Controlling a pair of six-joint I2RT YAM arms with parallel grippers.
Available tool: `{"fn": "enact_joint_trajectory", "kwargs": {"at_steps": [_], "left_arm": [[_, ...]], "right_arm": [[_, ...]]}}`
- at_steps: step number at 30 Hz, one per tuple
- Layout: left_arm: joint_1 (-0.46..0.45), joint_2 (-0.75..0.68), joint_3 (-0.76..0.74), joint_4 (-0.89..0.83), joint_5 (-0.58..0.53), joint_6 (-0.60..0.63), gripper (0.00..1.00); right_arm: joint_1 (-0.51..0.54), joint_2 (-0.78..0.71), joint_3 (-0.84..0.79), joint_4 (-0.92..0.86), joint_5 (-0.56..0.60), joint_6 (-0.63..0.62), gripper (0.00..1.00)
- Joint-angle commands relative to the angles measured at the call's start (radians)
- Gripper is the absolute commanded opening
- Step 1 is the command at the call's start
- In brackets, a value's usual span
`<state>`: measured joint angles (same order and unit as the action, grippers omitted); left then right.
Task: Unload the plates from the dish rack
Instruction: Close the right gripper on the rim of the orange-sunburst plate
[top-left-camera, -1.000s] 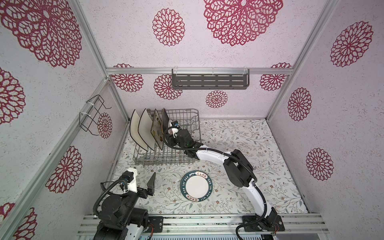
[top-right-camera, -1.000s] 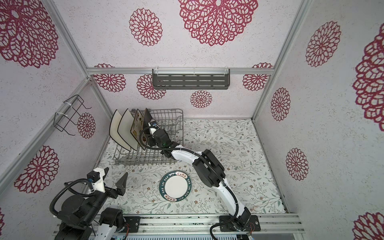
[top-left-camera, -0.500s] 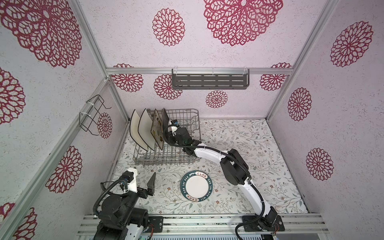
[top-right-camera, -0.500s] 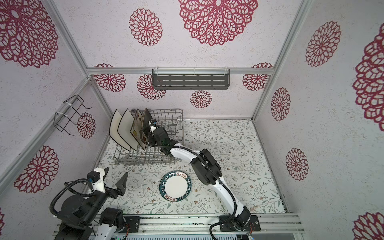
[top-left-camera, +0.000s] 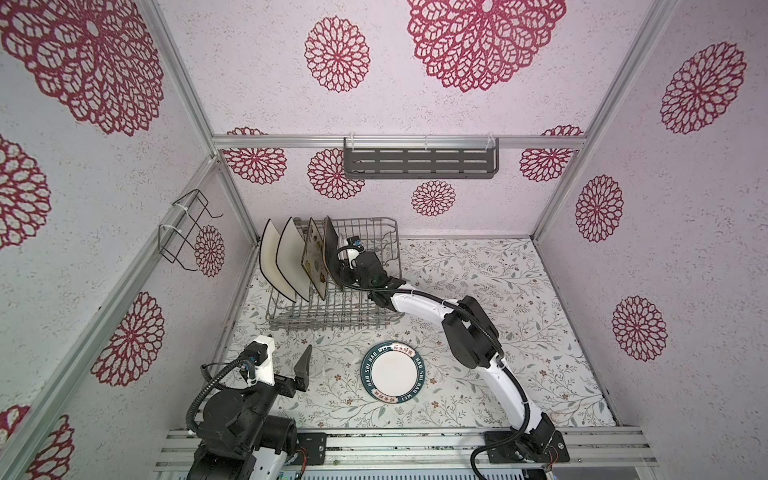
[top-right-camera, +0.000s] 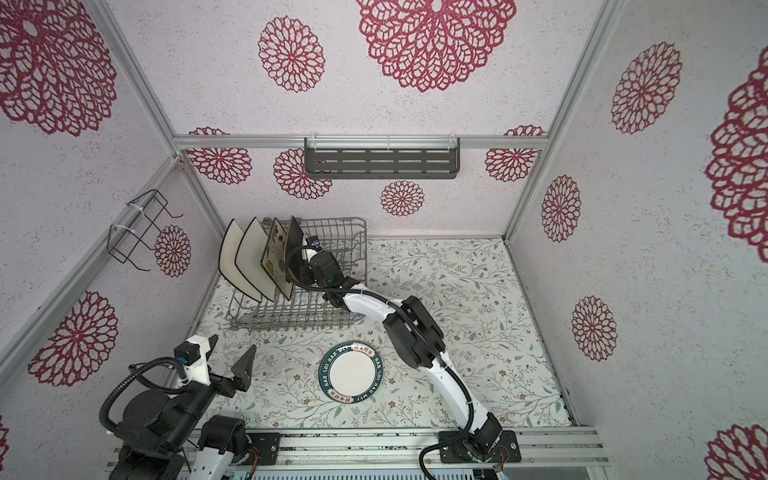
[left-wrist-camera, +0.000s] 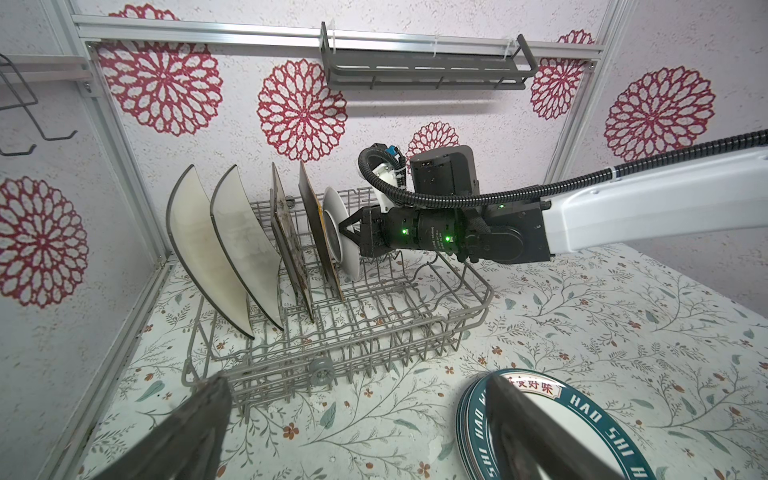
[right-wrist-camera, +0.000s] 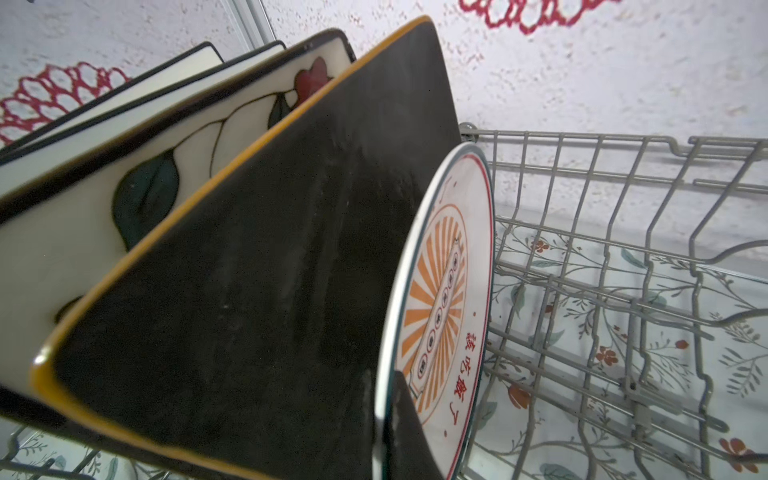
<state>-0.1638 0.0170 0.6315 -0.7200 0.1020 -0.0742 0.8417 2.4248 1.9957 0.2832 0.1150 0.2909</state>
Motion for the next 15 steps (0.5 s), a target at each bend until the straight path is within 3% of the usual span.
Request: {"fn": "enact_joint_trajectory", "kwargs": {"at_steps": [1,15], "left_arm": [[-0.011,-0.014,-0.006,0.007,0.013,0.019,0.97],[-0.009,-0.014,-0.006,0.008,0.011,0.021,0.97]], "right_arm": [[-0.009,-0.055,-0.031,0.005,-0.019,-0.005,0.01],[-0.039,-0.243,-0.175,0.017,0.030,-0.110,0.00]]}}
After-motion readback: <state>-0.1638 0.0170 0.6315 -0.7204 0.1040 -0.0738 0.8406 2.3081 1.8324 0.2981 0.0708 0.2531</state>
